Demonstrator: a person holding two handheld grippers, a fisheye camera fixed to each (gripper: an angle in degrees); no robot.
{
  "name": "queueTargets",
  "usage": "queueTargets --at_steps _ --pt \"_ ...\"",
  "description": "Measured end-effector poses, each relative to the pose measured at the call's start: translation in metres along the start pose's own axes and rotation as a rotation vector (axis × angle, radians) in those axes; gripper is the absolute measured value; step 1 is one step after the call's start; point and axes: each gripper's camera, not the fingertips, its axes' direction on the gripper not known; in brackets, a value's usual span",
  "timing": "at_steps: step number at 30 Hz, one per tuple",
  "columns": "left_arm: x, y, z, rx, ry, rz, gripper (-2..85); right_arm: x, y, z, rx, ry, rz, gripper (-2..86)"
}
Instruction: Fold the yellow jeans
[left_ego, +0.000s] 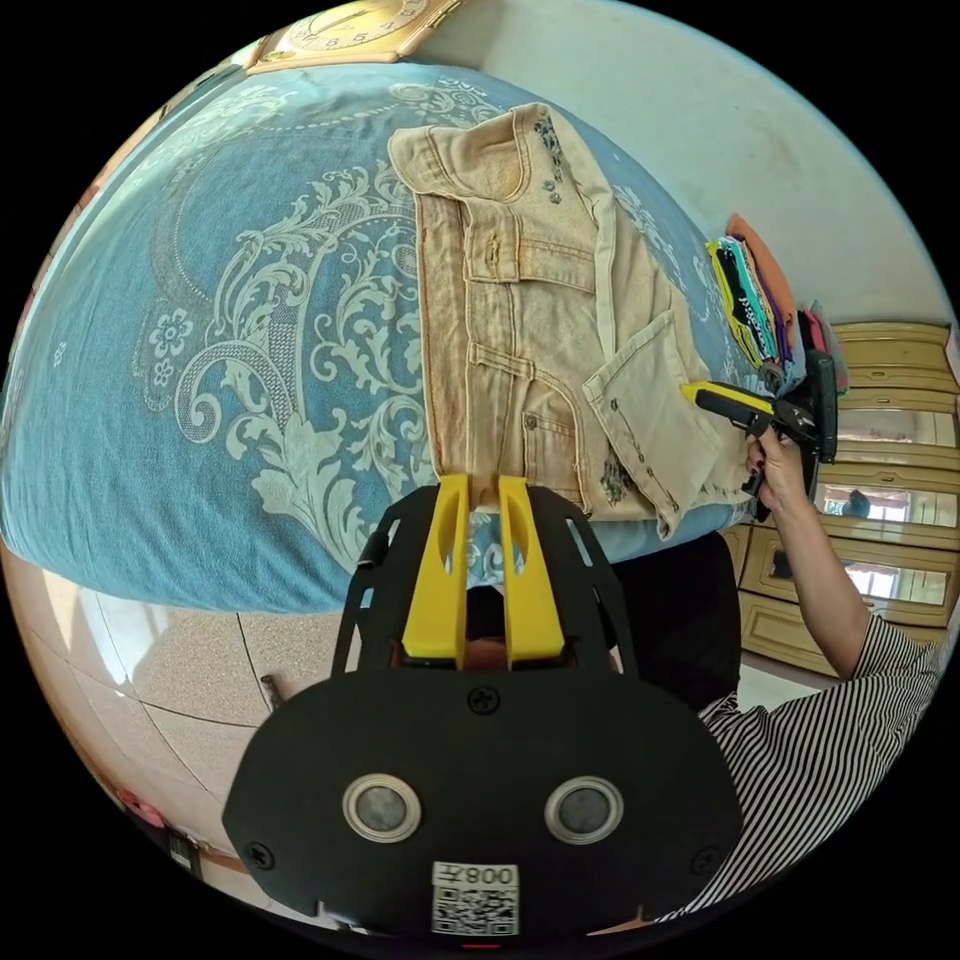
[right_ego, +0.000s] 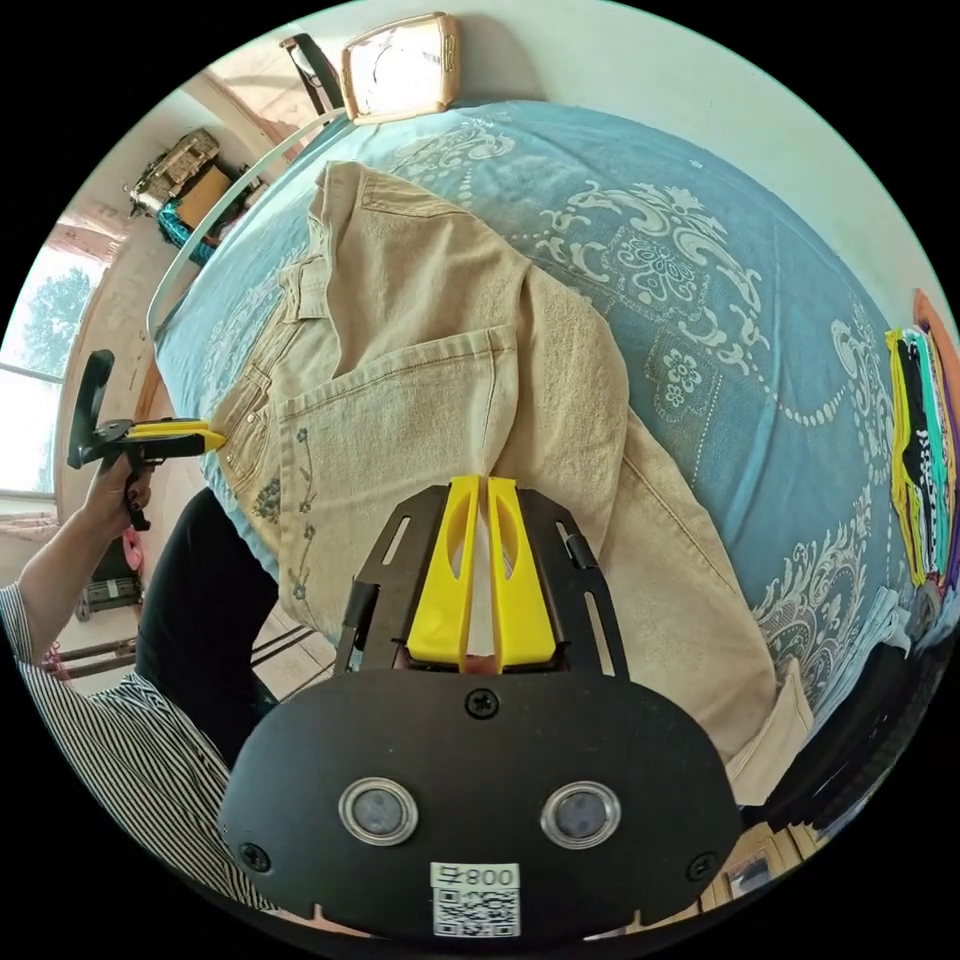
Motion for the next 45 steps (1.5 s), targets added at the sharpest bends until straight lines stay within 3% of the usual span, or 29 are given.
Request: queueTargets --at_steps 6,10,14,16,22,30,35,45 --pt "-0.015 0.017 -0.031 0.099 0.137 0.004 2.6 0.042 0.010 -0.127 0.262 -0.011 0.035 0.8" --pt "-0.016 0.024 -0.046 0.130 0.159 0.020 2.2 0.148 0.031 -0.226 0.487 0.059 0.351 1.5" --pt "-0.024 0.032 -0.051 0.142 0.172 0.003 2.0 0.221 0.075 -0.220 0.420 0.013 0.650 2.9" --pt "-0.029 0.037 -0.052 0.146 0.186 -0.012 2.0 0.220 0.096 -0.202 0.401 -0.013 0.672 3.8" --pt "-0.042 0.047 -0.061 0.133 0.215 -0.022 2.0 0.179 0.140 -0.148 0.262 -0.027 0.620 11.1" --pt "-0.045 0.060 -0.082 0.145 0.212 -0.022 2.0 0.156 0.119 -0.089 -0.083 0.196 0.531 11.6" --pt "-0.049 0.067 -0.100 0.157 0.225 -0.020 1.9 0.164 0.131 -0.082 -0.063 0.117 0.582 7.6" --pt "-0.051 0.077 -0.134 0.185 0.244 0.002 1.8 0.157 0.142 -0.099 0.006 0.149 0.508 0.9"
